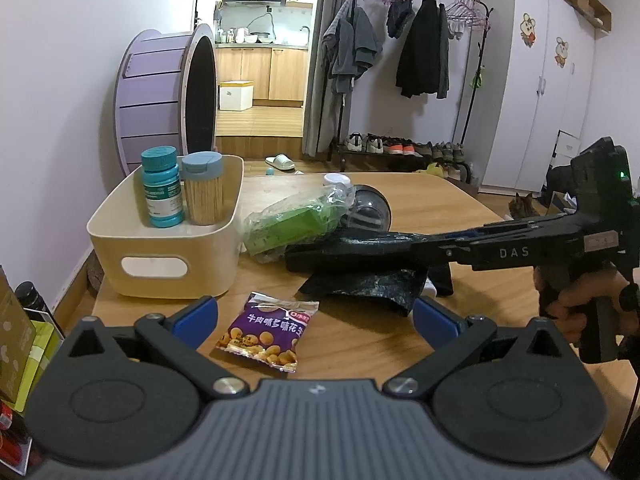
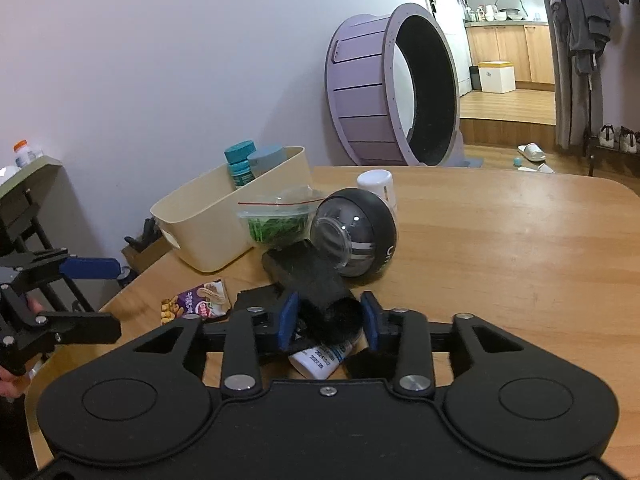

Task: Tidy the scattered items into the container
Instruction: 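Lower the right gripper onto the black glove and grasp it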

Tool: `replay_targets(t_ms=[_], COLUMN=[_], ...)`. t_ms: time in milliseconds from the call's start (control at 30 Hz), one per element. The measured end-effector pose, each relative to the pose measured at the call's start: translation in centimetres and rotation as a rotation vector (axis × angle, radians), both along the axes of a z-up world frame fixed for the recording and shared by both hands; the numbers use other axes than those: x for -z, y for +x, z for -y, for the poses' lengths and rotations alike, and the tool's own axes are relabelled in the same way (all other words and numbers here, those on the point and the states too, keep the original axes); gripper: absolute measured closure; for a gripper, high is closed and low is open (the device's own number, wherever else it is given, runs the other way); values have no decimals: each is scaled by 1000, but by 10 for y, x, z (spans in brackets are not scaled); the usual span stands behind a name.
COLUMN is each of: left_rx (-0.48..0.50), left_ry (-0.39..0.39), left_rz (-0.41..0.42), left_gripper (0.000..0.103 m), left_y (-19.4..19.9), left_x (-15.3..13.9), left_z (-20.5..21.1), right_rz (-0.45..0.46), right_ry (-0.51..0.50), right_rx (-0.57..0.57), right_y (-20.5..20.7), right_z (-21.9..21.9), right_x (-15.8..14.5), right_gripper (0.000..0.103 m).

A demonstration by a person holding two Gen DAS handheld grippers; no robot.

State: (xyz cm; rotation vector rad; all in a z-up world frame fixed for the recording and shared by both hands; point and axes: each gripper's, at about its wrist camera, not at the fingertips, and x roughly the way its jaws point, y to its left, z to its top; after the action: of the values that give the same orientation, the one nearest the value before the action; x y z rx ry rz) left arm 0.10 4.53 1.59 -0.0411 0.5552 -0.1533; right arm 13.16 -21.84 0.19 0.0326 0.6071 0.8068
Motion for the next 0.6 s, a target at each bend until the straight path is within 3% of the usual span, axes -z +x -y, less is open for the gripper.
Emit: replay_targets(t_ms=[67, 200, 367, 600], left_rx=[0, -1, -2, -10], left_ry=[1, 0, 1, -2], left_rz=[0, 0, 0, -1], left_gripper=[0, 0, 0, 0], left_y=[0, -1, -1, -1], left_x=[0, 0, 0, 0], left_z=[0, 0, 0, -2], right_rz=[13, 2, -3, 22], right_ry=[11, 4, -5, 22], right_rx=[4, -8, -17, -12], right_y=[1, 4, 4, -4], right_z=[-2, -9, -16, -15], right_x=[1, 7, 10, 5], right_gripper=[49, 48, 67, 73])
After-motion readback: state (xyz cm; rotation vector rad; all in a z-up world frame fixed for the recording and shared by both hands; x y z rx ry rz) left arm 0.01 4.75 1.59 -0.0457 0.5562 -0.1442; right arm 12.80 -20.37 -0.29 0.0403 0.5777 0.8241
